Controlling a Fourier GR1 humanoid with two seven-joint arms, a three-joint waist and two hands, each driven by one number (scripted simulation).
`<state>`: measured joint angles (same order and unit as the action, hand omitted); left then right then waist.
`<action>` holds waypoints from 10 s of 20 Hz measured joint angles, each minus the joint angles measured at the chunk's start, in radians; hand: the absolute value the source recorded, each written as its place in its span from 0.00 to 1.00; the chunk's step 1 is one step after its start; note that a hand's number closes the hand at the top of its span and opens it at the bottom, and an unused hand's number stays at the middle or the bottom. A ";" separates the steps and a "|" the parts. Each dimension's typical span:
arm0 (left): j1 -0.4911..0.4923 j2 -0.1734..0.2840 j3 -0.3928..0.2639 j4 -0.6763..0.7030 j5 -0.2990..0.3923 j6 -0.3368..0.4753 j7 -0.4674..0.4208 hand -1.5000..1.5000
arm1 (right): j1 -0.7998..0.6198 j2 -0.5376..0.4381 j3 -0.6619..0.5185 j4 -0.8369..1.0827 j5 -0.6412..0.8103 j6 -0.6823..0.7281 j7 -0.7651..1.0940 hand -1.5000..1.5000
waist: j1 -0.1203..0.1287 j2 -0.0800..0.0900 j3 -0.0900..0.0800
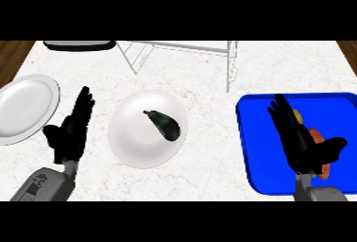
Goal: Pick the sweet potato from the tray and place it in the tiered shelf
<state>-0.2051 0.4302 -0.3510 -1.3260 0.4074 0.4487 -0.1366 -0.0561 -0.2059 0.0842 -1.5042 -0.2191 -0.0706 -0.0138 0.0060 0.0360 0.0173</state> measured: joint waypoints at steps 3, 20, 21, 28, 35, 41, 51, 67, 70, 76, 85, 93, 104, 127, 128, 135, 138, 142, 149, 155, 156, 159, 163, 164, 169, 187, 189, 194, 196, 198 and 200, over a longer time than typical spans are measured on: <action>0.033 0.014 0.005 0.006 0.013 -0.012 0.043 0.50 | 0.021 -0.091 -0.095 0.009 -0.024 0.039 -0.040 1.00 | -0.010 -0.019 -0.008; 0.114 0.051 0.022 0.015 0.130 -0.150 0.277 0.50 | 0.144 -0.620 -0.483 0.571 -0.017 0.475 -0.391 0.00 | -0.008 -0.034 -0.015; 0.119 0.052 0.027 0.011 0.131 -0.153 0.282 0.50 | 0.143 -0.634 -0.477 0.569 -0.012 0.504 -0.391 0.00 | -0.007 -0.035 -0.015; 0.132 0.050 0.055 0.009 0.122 -0.179 0.297 0.50 | 0.147 -0.734 -0.452 0.430 -0.030 0.646 -0.240 0.00 | -0.010 -0.037 -0.018; 0.125 0.028 0.069 0.016 0.099 -0.192 0.303 0.50 | 0.115 -0.702 -0.392 0.195 -0.010 0.530 0.087 0.00 | -0.009 -0.038 -0.019; 0.129 0.016 0.083 0.014 0.073 -0.200 0.304 0.50 | 0.039 -0.648 -0.305 0.054 0.071 0.400 0.353 0.00 | -0.003 -0.038 -0.018; 0.117 -0.012 0.134 0.033 0.036 -0.246 0.322 0.50 | -0.033 -0.541 -0.161 -0.013 0.231 0.385 0.570 0.00 | -0.003 -0.037 -0.017; 0.148 -0.083 0.234 0.013 -0.066 -0.309 0.351 0.50 | 0.002 -0.380 -0.163 -0.064 0.487 0.385 0.664 0.00 | -0.006 -0.038 -0.016; 0.153 -0.108 0.242 -0.005 -0.099 -0.304 0.367 0.50 | 0.007 -0.360 -0.181 -0.063 0.521 0.404 0.663 0.00 | -0.006 -0.038 -0.016; 0.192 -0.140 0.255 -0.047 -0.134 -0.316 0.364 0.50 | -0.003 -0.326 -0.180 0.002 0.619 0.389 0.625 0.00 | -0.005 -0.038 -0.016; 0.162 -0.171 0.295 -0.025 -0.180 -0.342 0.399 0.50 | -0.076 -0.259 -0.183 0.189 0.761 0.294 0.499 0.00 | -0.003 -0.037 -0.016; 0.160 -0.199 0.337 -0.020 -0.209 -0.373 0.400 0.50 | -0.119 -0.216 -0.208 0.319 0.811 0.239 0.383 0.00 | -0.003 -0.039 -0.015; 0.170 -0.203 0.352 -0.050 -0.219 -0.385 0.431 0.50 | -0.125 -0.226 -0.139 0.380 0.858 0.293 0.214 1.00 | -0.006 -0.044 -0.031; 0.088 -0.231 0.308 0.016 -0.245 -0.430 0.433 0.50 | -0.811 0.197 0.400 0.204 1.080 -0.143 1.067 1.00 | 0.106 -0.040 -0.022; 0.091 -0.229 0.311 0.014 -0.242 -0.432 0.432 0.50 | -0.859 0.196 0.408 0.210 1.090 -0.143 1.095 1.00 | 0.104 -0.041 -0.023; 0.095 -0.226 0.321 0.022 -0.247 -0.426 0.423 0.50 | -1.167 0.194 0.398 0.291 1.114 -0.119 1.211 1.00 | 0.079 -0.043 -0.022; 0.097 -0.225 0.327 0.020 -0.248 -0.421 0.424 0.50 | -1.268 0.193 0.370 0.350 1.110 -0.113 1.232 1.00 | 0.069 -0.042 -0.020; 0.112 -0.223 0.337 0.014 -0.245 -0.419 0.412 0.50 | -1.382 0.194 0.295 0.437 1.114 -0.111 1.234 1.00 | 0.054 -0.040 -0.019; 0.115 -0.213 0.352 -0.001 -0.242 -0.413 0.431 0.50 | -1.540 0.181 0.127 0.620 1.142 -0.119 1.188 1.00 | 0.031 -0.035 -0.019; 0.144 -0.221 0.354 -0.022 -0.245 -0.412 0.406 0.50 | -1.602 0.148 0.019 0.779 1.130 -0.130 1.118 1.00 | 0.027 -0.032 -0.018; 0.144 -0.222 0.355 -0.024 -0.247 -0.410 0.407 0.50 | -1.606 0.151 0.010 0.796 1.128 -0.128 1.110 1.00 | 0.024 -0.032 -0.018; 0.140 -0.213 0.367 -0.014 -0.240 -0.425 0.401 0.50 | -1.631 0.141 -0.025 0.862 1.117 -0.126 1.079 1.00 | 0.022 -0.031 -0.018; 0.149 -0.222 0.365 -0.026 -0.244 -0.421 0.400 0.50 | -1.636 0.122 -0.052 0.946 1.116 -0.134 1.022 1.00 | 0.024 -0.030 -0.018; 0.149 -0.222 0.366 -0.025 -0.247 -0.419 0.397 0.50 | -1.627 0.110 -0.059 0.965 1.114 -0.138 0.999 1.00 | 0.024 -0.029 -0.018; 0.117 -0.220 0.372 -0.004 -0.247 -0.424 0.415 0.50 | -1.619 0.105 -0.077 1.056 1.132 -0.186 0.946 1.00 | 0.027 -0.026 -0.017; 0.130 -0.218 0.386 -0.017 -0.250 -0.444 0.415 0.50 | -1.608 0.083 -0.137 1.223 1.143 -0.317 0.766 1.00 | 0.038 -0.023 -0.018; 0.129 -0.221 0.382 -0.024 -0.253 -0.439 0.428 0.50 | -1.617 0.075 -0.130 1.240 1.153 -0.289 0.759 1.00 | 0.037 -0.023 -0.018; 0.133 -0.225 0.378 -0.041 -0.255 -0.438 0.447 0.50 | -1.628 0.065 -0.169 1.217 1.133 -0.373 0.796 0.00 | 0.034 -0.024 -0.018; 0.139 -0.233 0.375 -0.036 -0.261 -0.432 0.439 0.50 | -1.615 0.065 -0.189 1.199 1.120 -0.427 0.798 0.00 | 0.031 -0.025 -0.018; 0.135 -0.234 0.379 -0.029 -0.262 -0.431 0.428 0.50 | -1.619 0.063 -0.214 1.185 1.101 -0.467 0.796 0.00 | 0.033 -0.024 -0.017; 0.126 -0.225 0.389 -0.018 -0.255 -0.443 0.427 0.50 | -1.614 0.063 -0.245 1.165 1.074 -0.512 0.780 0.00 | 0.033 -0.022 -0.017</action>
<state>-0.0787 0.2051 0.0384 -1.3440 0.1527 0.0055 0.2906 -1.6701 -0.1432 -0.1612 -0.3389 0.8546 -0.5823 0.7659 0.0392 0.0135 -0.0001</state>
